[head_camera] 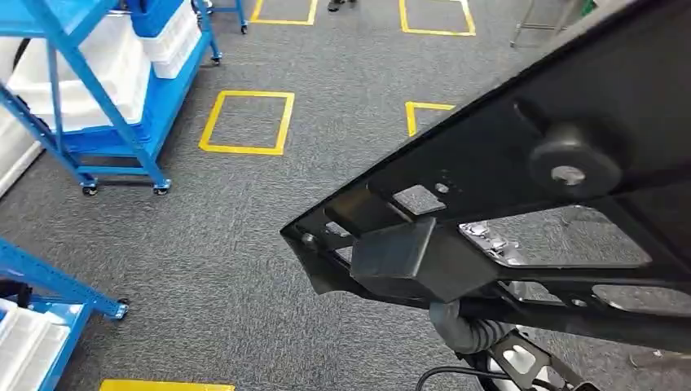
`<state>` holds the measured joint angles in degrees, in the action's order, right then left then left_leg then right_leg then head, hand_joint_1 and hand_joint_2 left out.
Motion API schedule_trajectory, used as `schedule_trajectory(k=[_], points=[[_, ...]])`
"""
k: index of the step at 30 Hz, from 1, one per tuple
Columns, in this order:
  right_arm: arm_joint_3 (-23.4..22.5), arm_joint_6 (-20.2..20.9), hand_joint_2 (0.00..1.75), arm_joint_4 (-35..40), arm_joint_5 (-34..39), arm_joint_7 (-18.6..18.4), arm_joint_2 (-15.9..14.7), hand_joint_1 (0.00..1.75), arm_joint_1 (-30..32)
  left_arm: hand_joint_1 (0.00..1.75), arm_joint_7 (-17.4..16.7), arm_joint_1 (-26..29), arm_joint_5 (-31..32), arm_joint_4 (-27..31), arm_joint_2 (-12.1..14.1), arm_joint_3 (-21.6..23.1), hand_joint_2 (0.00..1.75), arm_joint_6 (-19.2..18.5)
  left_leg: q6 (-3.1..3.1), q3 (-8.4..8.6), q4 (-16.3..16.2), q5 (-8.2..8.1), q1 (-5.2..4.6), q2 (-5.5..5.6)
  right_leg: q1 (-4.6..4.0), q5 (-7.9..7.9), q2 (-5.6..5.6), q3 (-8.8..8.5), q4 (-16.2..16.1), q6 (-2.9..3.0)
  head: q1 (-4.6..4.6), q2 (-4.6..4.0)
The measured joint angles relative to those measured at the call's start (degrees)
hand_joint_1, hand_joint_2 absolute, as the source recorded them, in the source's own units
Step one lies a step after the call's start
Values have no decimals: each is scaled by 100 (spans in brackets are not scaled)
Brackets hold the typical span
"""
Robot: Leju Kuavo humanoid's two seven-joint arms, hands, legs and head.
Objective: Take the parts from the cabinet and place them on the table.
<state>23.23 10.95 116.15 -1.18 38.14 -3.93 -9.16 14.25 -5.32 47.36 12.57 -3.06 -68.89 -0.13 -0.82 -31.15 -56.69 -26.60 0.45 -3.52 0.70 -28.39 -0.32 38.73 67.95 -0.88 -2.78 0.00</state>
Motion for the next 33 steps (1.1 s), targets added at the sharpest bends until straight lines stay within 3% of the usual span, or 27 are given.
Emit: schedule_trajectory(k=[1, 2, 3, 6, 7, 8, 9, 11, 12, 13, 15, 16, 17, 18, 21, 22, 23, 24, 26, 27, 28, 29, 31, 32, 33], points=[[2, 0, 175, -9, 0, 0, 2, 175, -21, 0, 7, -2, 0, 0, -4, 0, 0, 0, 20, 26, -2, -18, -1, -53, -10, 235, -158, -327, -599, 35, 0, 0], [2, 0, 175, -17, 0, 0, 7, 175, -55, 0, 20, 1, 0, 0, -4, 0, 0, -9, 48, 48, -3, -39, -22, -105, -66, 210, -469, -508, -954, 69, 0, 0], [7, 0, 175, -33, 0, 0, 20, 175, -85, 0, 37, 3, 0, 0, -7, -2, 0, -11, 84, 44, -32, -61, -47, -150, -107, 222, -420, -511, -998, 118, -2, 0], [7, 0, 175, -44, 15, 0, 28, 175, -82, 0, 57, -12, 6, 0, -6, -2, 0, -17, 162, 84, -1, -76, -44, -336, -130, 233, -222, -470, -999, 182, -2, 0], [9, 7, 175, -44, 18, 0, 42, 175, -81, 0, 70, -26, 13, 0, -4, -2, 0, -22, 215, 74, -41, -127, -23, -241, -58, 272, -158, -510, -1057, 233, -2, 0], [9, 7, 175, -46, 35, 0, 48, 175, -111, 0, 87, -28, 15, 0, -4, -2, 0, -26, 238, 36, -186, -238, -3, 73, -54, 279, -108, -519, -1072, 256, 0, 0], [9, -4, 175, -57, 52, 0, 61, 175, -150, 0, 92, -18, 26, 0, -9, -2, 0, -31, 241, -120, -549, -468, 16, 219, -51, 284, -53, -517, -1072, 288, -2, 0], [9, -13, 175, -66, 92, 0, 70, 175, -164, 0, 103, 24, 55, 0, -4, -2, 0, -28, 267, -576, -1502, -890, 19, 294, -57, 286, 93, -513, -1068, 306, -2, 0], [9, -20, 175, -76, 101, 0, 70, 175, -160, 0, 103, 38, 55, 0, -4, -2, 0, -28, 276, -737, -1805, -961, 19, 296, -58, 286, 166, -513, -1064, 306, -2, 0], [9, -24, 175, -83, 103, 0, 70, 175, -160, 0, 103, 42, 57, 0, -4, -2, 0, -28, 279, -793, -1862, -883, 22, 296, -56, 286, 243, -518, -1060, 305, -2, 0], [9, -24, 175, -85, 107, 0, 70, 175, -166, 0, 103, 31, 61, 0, -4, -2, 0, -33, 277, -514, -1180, -390, 43, 320, -47, 278, 396, -546, -1044, 290, -2, 0], [7, -24, 175, -85, 107, 0, 70, 175, -171, 0, 103, 31, 65, 0, -2, -2, 0, -35, 278, -267, -637, -98, 67, 426, -41, 264, 470, -559, -1029, 268, -2, 0], [9, -24, 175, -85, 107, 0, 72, 175, -180, 0, 103, 38, 66, 0, -2, -2, 0, -35, 272, -109, -234, 29, 101, 676, -37, 247, 521, -547, -1008, 242, -2, 0], [9, -26, 175, -87, 107, 0, 72, 175, -207, 0, 103, 37, 63, 0, -4, -4, 0, -33, 257, -47, -85, -43, 106, 822, -76, 237, 592, -502, -941, 193, -2, -2], [9, -31, 175, -94, 118, 0, 85, 175, -230, 0, 103, 23, 63, 0, -4, -7, 0, -17, 165, -69, -132, -37, 65, 677, -20, 296, 773, -432, -980, 70, 0, 0], [9, -31, 175, -94, 120, 0, 85, 175, -233, 0, 103, 10, 63, 0, -9, -7, 0, -15, 105, -60, -75, 2, 96, 616, -22, 275, 742, -414, -966, 41, -2, 0], [9, -31, 175, -94, 120, 0, 85, 175, -242, 0, 105, -4, 63, 0, -7, -7, 0, -15, 70, -52, -55, 23, 88, 552, -28, 194, 414, -388, -873, 32, 0, 0], [11, -31, 175, -98, 122, 0, 85, 175, -275, 0, 111, -1, 63, 0, -7, -4, 0, -13, 24, -57, -52, 17, 77, 492, -38, 16, 179, -263, -619, 13, -2, 0], [11, -31, 175, -105, 129, 0, 85, 175, -285, 0, 111, 40, 63, 0, -7, -7, 0, -9, 1, -67, -53, 8, 54, 330, -18, -449, 83, 203, 370, -23, 0, 0], [11, -31, 175, -118, 131, 0, 85, 175, -279, 0, 111, 44, 63, 0, -4, -7, 0, -9, -5, -72, -55, 3, 47, 250, -9, -559, 82, 393, 762, -37, 0, 0], [11, -31, 175, -135, 131, 0, 87, 175, -278, 0, 111, 41, 61, 0, -4, -7, 0, -7, -3, -69, -56, 1, 42, 182, 2, -519, 78, 443, 855, -44, 0, 0], [11, -33, 175, -142, 131, 0, 87, 175, -280, 0, 111, 34, 61, 0, -4, -7, 0, -7, -2, -63, -57, -8, 40, 118, 5, -374, 65, 356, 684, -43, 0, 0], [11, -46, 175, -144, 131, 0, 85, 175, -291, 0, 111, 25, 66, 0, -7, -7, 0, -9, 23, -30, -62, -34, 38, -3, -1, 104, -47, -169, -291, -8, -2, 0], [11, -61, 175, -144, 133, 0, 87, 175, -303, 0, 109, 22, 68, 0, -9, -7, 0, -7, 46, -2, -63, -50, 30, -44, -30, 269, -298, -458, -803, 40, -2, 0], [13, -77, 175, -146, 136, 0, 87, 175, -325, 0, 109, 23, 68, 0, -13, -7, 0, -7, 87, 2, -77, -76, -11, -96, -125, 164, -511, -523, -978, 79, 0, 0]])
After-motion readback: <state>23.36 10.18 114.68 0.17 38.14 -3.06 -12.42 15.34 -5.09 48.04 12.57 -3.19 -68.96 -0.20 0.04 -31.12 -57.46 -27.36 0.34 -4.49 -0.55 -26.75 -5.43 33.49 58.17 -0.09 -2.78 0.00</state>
